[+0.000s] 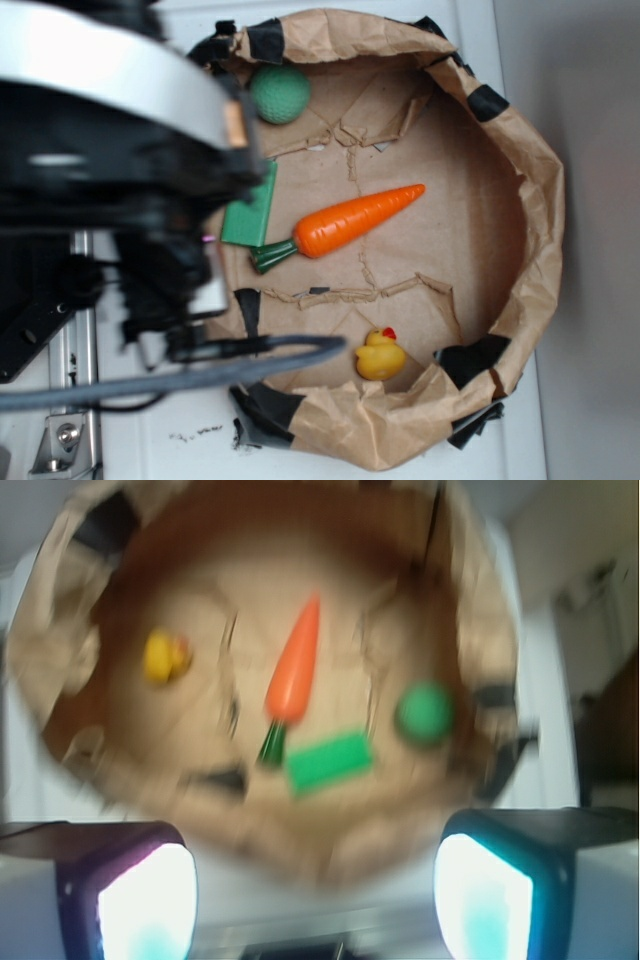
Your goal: Grab the green ball.
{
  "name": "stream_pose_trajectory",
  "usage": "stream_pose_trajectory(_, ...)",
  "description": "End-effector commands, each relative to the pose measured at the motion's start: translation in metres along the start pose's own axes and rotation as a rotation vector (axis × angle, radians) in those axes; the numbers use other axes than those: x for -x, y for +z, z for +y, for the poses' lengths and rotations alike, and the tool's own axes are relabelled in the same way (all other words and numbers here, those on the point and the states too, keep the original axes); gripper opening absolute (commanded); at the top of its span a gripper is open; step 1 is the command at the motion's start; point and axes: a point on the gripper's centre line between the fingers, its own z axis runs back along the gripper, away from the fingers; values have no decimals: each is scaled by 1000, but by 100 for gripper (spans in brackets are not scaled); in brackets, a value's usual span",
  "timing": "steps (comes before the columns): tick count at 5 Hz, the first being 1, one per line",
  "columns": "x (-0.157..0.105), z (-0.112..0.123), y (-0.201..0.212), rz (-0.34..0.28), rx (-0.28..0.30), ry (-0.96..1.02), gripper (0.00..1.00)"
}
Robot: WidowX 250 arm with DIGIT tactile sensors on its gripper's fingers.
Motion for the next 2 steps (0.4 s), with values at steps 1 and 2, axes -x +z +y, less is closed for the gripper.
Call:
stream_pose_trajectory(1,-20,8,-66,-5,-74,-245,100)
stream_pose_trajectory(2,-16,21,-97,4,-80,-283,100)
